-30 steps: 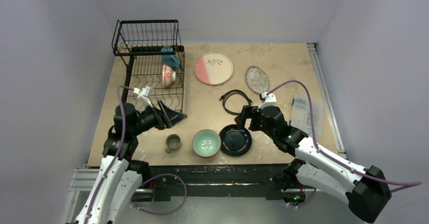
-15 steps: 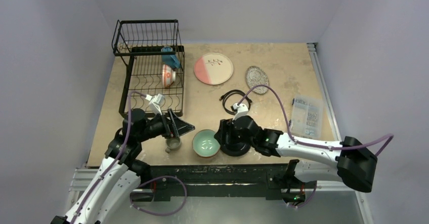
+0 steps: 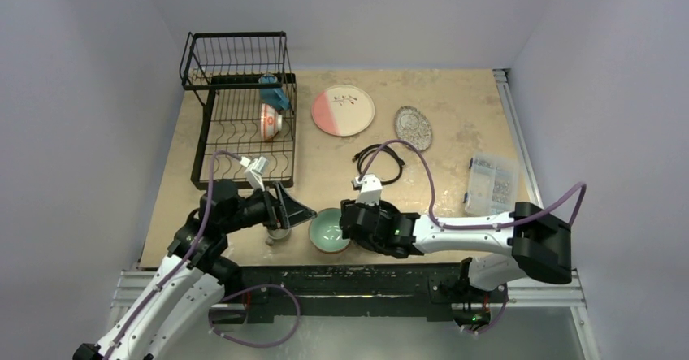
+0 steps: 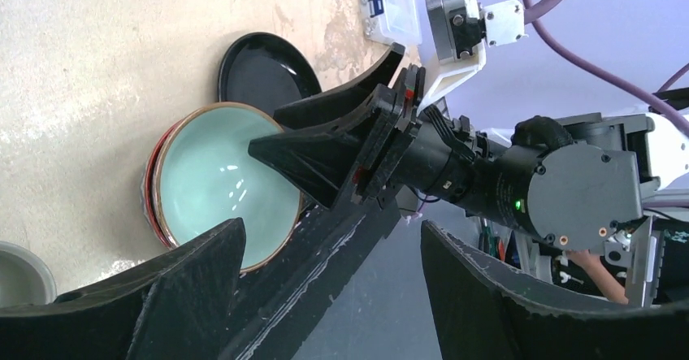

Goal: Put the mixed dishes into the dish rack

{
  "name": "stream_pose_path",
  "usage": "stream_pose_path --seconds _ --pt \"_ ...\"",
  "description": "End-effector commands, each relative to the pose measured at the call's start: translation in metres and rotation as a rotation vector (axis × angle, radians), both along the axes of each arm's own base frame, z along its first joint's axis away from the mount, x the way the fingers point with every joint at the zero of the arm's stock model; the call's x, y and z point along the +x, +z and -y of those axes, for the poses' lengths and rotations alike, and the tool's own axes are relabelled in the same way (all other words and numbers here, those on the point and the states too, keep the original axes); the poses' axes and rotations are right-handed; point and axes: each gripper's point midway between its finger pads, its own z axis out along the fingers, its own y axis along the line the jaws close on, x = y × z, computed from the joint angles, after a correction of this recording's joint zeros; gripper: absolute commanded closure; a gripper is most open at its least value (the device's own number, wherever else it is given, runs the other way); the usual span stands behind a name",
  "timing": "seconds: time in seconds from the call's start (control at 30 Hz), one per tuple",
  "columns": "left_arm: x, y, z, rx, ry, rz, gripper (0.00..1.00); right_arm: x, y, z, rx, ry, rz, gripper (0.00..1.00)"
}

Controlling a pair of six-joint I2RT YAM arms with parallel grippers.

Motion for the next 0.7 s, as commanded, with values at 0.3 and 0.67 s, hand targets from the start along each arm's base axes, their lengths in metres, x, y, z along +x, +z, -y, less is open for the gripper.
stream_pose_path --seconds 0.3,0.67 --pt "0.001 -0.003 0.002 0.089 -0.002 0.013 0.21 0.007 0.009 -0.009 -0.107 -0.101 0.103 0.69" --pt "0.004 -0.012 -0.005 0.125 0.036 0.019 0.21 0.006 0.027 -0.011 -0.043 -0.093 0.127 0.91"
